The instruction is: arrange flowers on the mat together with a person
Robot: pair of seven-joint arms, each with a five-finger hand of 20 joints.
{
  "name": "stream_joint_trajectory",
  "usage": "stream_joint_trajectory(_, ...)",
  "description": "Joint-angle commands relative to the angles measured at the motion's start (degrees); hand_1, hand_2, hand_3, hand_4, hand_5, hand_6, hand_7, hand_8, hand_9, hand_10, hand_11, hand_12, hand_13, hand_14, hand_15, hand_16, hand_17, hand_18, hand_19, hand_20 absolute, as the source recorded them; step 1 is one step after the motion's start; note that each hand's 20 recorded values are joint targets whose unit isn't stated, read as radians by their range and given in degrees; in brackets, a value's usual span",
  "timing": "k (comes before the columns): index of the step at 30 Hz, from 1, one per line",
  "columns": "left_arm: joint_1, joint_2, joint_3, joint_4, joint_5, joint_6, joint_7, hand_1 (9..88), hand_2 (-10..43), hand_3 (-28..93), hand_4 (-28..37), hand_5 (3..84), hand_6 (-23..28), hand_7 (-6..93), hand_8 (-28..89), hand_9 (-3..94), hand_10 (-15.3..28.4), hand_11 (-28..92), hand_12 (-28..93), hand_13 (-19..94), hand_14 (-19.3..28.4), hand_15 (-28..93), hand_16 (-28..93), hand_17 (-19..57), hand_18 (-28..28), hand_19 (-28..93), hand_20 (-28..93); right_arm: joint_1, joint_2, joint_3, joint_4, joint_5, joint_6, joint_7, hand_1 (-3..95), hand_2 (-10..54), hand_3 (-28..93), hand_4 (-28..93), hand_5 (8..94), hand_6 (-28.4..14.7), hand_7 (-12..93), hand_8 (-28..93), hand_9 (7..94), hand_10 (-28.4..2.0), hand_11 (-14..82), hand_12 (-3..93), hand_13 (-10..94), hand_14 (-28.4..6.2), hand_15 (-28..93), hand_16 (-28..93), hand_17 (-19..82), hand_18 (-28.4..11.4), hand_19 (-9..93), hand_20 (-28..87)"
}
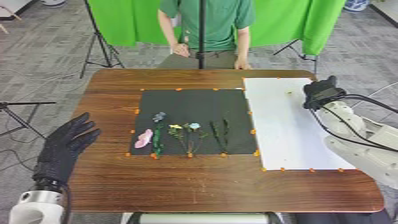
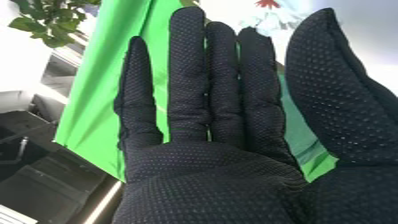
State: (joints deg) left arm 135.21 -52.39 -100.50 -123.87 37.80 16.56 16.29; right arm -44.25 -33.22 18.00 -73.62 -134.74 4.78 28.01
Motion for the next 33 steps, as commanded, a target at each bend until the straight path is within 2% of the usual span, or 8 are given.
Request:
stream_joint_trajectory(1, 0.5, -0.05, 0.34, 0.25, 0.23, -0.11, -0.45, 28.2, 4.5, 69, -25.6, 41.1, 4.5, 16.5, -8, 34.6, 14.3, 28, 14, 32, 17.9, 35, -2, -3.0, 23.1, 51, 4, 1.7, -1.0, -1.2, 2.6, 0.0, 2.6, 0.3, 36.9, -9.5, 89, -28, 47.8, 5.3, 36, -20, 55.4, -6.0, 30.4, 23.7, 53, -3.3, 47, 22, 19, -15.1, 54, 30)
stream_joint_trajectory(6, 0.5, -0.17, 0.31, 0.25, 0.26, -0.03, -0.57, 28.3, 4.5, 69, -25.5, 41.1, 4.6, 16.5, -8, 34.6, 14.3, 28, 14, 32, 17.9, 35, -2, -3.0, 23.1, 51, 4, 1.1, -1.0, -0.8, 3.1, -0.1, 2.6, 0.3, 40.7, -9.5, 85, -28, 51.7, 6.6, 40, -20, 61.6, -5.4, 28.7, 30.7, 58, -1.7, 44, 33, 20, -14.6, 54, 31)
stream_joint_trajectory(10, 0.4, -0.29, 0.22, 0.35, 0.31, -0.12, -0.79, 28.4, 4.6, 69, -25.5, 41.0, 4.6, 16.5, -8, 34.7, 14.3, 28, 14, 32, 17.9, 35, -2, -3.0, 23.2, 51, 4, 0.7, -1.3, -0.6, 3.5, 0.3, 2.1, 0.2, 44.9, -9.5, 81, -28, 53.6, 6.6, 47, -6, 70.8, -3.7, 16.8, 44.7, 62, 0.1, 41, 39, 21, -14.3, 54, 32)
stream_joint_trajectory(14, 0.3, -0.46, 0.16, 0.38, 0.40, -0.24, -1.00, 28.4, 4.5, 69, -25.5, 41.1, 4.5, 16.7, -8, 34.6, 14.2, 28, 14, 32, 17.9, 35, -2, -3.0, 23.1, 51, 4, 0.0, -1.6, -0.2, 4.1, 0.7, 4.0, -0.3, 45.9, -9.5, 80, -28, 57.2, 7.3, 53, -6, 75.8, -3.3, 17.0, 47.8, 65, 0.3, 43, 40, 22, -14.2, 55, 33)
stream_joint_trajectory(18, 0.3, -0.34, 0.15, 0.32, 0.31, -0.13, -0.76, 28.3, 4.5, 69, -25.5, 41.0, 4.5, 16.8, -8, 34.6, 14.3, 28, 14, 32, 17.9, 35, -2, -3.0, 23.1, 51, 4, -0.2, -1.3, -0.1, 3.6, 0.2, 7.0, -0.8, 48.0, -9.5, 80, -28, 64.7, 7.5, 52, -4, 82.5, -3.0, 17.9, 49.2, 71, -0.2, 45, 42, 24, -13.8, 57, 34)
stream_joint_trajectory(21, 0.2, -0.43, 0.07, 0.39, 0.41, -0.27, -1.10, 28.4, 4.5, 69, -25.5, 41.1, 4.5, 16.7, -8, 34.6, 14.3, 28, 14, 32, 17.9, 35, -2, -3.0, 23.2, 51, 4, -0.6, -1.4, 1.0, 2.4, -0.9, 8.2, -0.6, 47.5, -9.5, 81, -28, 65.9, 7.2, 52, -3, 83.3, -2.9, 18.2, 50.1, 71, -0.6, 46, 42, 24, -13.8, 57, 34)
stream_joint_trajectory(28, 0.1, -0.43, 0.21, 0.44, 0.43, -0.29, -1.07, 28.4, 4.5, 69, -25.5, 41.0, 4.4, 16.7, -8, 34.6, 14.2, 28, 14, 32, 17.9, 35, -2, -3.0, 23.1, 51, 4, -3.5, -0.9, 5.0, -6.6, -3.9, 17.7, 0.2, 47.0, -9.5, 83, -28, 66.5, 6.9, 52, -3, 83.6, -3.5, 18.7, 51.0, 70, -1.4, 49, 42, 24, -14.1, 58, 35)
stream_joint_trajectory(33, 0.1, -0.51, 0.30, 0.43, 0.57, -0.60, -1.34, 28.4, 4.5, 69, -25.5, 41.0, 4.4, 16.7, -8, 34.6, 14.2, 28, 14, 32, 18.0, 35, -2, -3.0, 23.1, 51, 4, -5.0, -1.8, 6.5, -14.6, -4.0, 23.5, -4.8, 46.7, -9.5, 83, -28, 66.8, 6.7, 52, -3, 83.5, -3.7, 19.5, 51.4, 70, -1.6, 50, 41, 24, -14.1, 59, 35)
